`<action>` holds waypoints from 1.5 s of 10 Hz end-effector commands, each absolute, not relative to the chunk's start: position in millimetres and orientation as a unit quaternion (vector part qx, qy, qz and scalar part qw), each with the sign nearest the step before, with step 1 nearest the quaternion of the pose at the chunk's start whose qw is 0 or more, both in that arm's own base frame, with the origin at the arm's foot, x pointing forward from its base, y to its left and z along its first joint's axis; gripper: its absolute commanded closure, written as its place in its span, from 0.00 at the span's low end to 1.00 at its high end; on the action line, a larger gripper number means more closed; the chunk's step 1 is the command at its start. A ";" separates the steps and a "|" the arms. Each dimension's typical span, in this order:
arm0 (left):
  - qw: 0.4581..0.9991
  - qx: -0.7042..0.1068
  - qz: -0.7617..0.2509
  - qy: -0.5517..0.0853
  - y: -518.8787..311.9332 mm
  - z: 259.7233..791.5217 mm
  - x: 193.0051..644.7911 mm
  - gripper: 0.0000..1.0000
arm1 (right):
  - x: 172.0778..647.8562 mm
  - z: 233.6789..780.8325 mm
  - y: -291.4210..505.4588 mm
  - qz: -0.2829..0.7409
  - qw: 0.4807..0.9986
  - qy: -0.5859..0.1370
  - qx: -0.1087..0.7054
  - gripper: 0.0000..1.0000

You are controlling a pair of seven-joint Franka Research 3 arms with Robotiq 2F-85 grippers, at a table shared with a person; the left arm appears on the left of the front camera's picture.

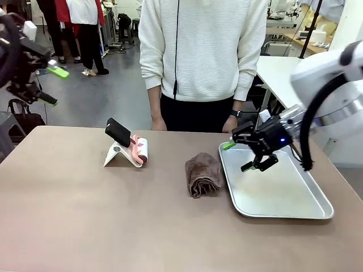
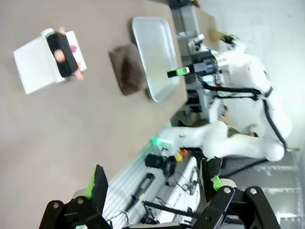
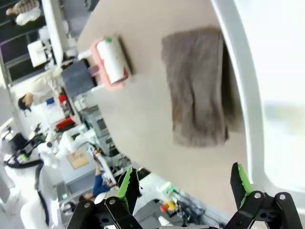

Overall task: Clean the surface of the table.
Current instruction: Return the Lint Roller and towel to their original positions.

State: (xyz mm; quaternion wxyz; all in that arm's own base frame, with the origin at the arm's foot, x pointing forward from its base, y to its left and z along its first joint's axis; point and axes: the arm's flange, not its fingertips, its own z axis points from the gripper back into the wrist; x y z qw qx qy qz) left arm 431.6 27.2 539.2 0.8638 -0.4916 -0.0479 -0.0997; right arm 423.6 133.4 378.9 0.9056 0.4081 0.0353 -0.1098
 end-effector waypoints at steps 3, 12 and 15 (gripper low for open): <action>0.827 -0.547 -0.125 -0.035 24.9 473.4 410.7 0.00 | 352.2 394.6 45.6 -0.055 0.847 0.072 0.524 0.00; 0.820 -0.560 -0.116 -0.041 27.0 443.7 428.8 0.00 | 340.1 417.3 -19.0 -0.040 0.761 0.047 0.646 0.00; 0.820 -0.560 -0.116 -0.041 27.0 443.7 428.8 0.00 | 340.1 417.3 -19.0 -0.040 0.761 0.047 0.646 0.00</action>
